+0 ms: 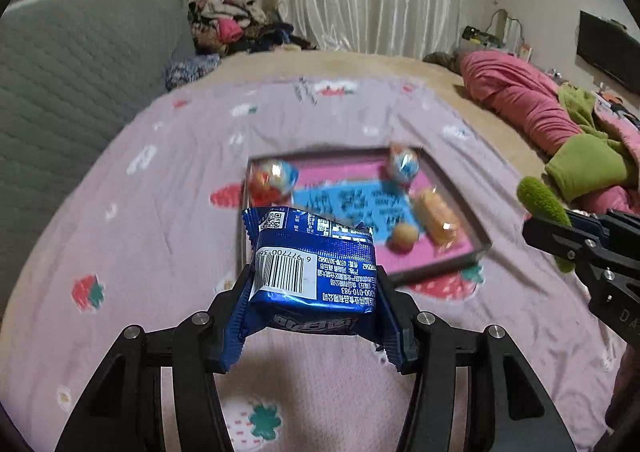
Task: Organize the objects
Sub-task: 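Lift the packet and ring and carry both over the pink tray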
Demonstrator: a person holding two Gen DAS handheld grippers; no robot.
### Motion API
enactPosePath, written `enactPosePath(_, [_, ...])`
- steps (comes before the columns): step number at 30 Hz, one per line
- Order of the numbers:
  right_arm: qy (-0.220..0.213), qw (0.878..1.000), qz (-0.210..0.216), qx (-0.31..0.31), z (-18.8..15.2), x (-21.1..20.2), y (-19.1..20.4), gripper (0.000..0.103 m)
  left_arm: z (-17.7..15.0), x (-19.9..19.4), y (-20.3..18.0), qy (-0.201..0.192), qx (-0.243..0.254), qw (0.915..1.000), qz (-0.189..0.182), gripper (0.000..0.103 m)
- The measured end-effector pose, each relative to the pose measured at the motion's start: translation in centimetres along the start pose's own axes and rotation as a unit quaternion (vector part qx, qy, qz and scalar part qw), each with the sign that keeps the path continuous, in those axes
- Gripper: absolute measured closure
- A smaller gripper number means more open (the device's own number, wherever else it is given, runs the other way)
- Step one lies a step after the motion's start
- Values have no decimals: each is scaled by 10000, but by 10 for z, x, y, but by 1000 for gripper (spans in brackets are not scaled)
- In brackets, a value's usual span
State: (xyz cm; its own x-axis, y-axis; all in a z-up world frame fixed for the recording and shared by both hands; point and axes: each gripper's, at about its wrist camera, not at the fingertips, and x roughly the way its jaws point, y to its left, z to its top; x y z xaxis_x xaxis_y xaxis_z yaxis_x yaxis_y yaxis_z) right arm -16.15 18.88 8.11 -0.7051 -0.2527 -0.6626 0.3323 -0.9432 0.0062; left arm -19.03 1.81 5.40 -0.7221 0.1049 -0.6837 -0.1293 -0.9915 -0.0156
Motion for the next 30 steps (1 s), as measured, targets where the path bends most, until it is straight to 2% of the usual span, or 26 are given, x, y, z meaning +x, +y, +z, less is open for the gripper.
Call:
enactPosePath(10, [-368,9993,37,-106,43,-7,-4,87,47,-4,-14,-324,86,9994,66,46])
enactPosePath(20, [-460,9988,37,-141,68,20,-14,87,81,28,-8,-497,76,9987,117,46])
enactPosePath(25, [-399,9991,70,-102,70,48,-19,87,85,58,-1,-422,-45,9991,55,46])
enactPosePath(30, [-330,9994,129,7,60,80,-22,87,71,94,6,-346,-117,9992,143,46])
